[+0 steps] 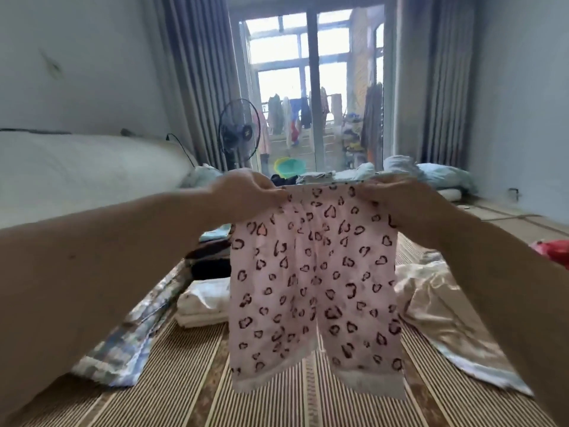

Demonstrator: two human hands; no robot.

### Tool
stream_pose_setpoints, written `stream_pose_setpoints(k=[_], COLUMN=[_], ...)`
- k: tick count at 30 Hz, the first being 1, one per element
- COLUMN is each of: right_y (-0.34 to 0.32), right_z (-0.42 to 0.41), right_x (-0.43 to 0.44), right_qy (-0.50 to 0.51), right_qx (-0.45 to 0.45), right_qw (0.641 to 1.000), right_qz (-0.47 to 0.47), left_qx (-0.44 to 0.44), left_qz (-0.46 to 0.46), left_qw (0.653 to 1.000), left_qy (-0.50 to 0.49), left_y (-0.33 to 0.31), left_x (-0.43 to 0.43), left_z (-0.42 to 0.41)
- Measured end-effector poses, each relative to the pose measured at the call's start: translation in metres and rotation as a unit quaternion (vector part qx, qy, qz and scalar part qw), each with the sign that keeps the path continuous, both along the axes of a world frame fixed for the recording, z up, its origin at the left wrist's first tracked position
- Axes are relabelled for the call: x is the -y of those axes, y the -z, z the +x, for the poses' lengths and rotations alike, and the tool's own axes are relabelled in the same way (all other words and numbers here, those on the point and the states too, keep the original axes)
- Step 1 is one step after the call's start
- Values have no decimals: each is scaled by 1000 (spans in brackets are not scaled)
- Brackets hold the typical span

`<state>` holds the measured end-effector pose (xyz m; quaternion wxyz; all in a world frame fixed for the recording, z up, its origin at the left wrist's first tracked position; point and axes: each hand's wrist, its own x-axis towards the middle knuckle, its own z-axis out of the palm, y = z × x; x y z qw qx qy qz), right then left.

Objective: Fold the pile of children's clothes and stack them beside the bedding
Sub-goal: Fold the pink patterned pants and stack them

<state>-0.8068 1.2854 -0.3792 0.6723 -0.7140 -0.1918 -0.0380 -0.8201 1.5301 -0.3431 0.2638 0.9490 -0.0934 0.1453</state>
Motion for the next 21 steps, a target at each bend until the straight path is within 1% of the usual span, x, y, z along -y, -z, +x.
stream_pose_setpoints(k=[2, 3, 5, 7, 9, 10, 11, 12, 14, 16, 19, 21], right_y=[-18, -23, -24, -18, -9, -4, -1, 1, 4, 5, 6, 7], right_z=[-3, -6, -16, -25, -35, -39, -42, -45, -49, -55, -56, -56], right_x=[-15, -23, -42, -60, -76, -81, -85, -88, -90, -89, -89, -91], right_qy=[77, 128, 196, 196, 156, 138, 123, 107, 59, 23, 11, -7], right_qx=[18, 33, 63, 71, 36, 13, -5, -19, -37, -27, -10, -7], right_qw=[996, 988, 968, 963, 978, 985, 990, 993, 997, 996, 994, 987], right_qz=[-50, -82, -147, -171, -130, -101, -75, -54, -43, -83, -111, -161], left_qx=[2, -19, -82, -120, -178, -216, -246, -266, -277, -266, -272, -284], left_qz=[-5, -19, -120, -229, -311, -338, -351, -346, -346, -343, -311, -295], left_qw=[999, 998, 987, 964, 933, 916, 903, 899, 895, 900, 909, 910], left_qy=[-39, -51, -61, -56, -17, 4, 22, 31, 45, 46, 58, 69], left_y=[-14, -19, -23, -18, -9, -5, -3, -2, -2, -1, 3, 8], left_x=[-3, -2, 1, 4, 11, 14, 15, 15, 14, 12, 8, 2], left_z=[-3, -7, -15, -21, -26, -29, -32, -35, -39, -42, -46, -46])
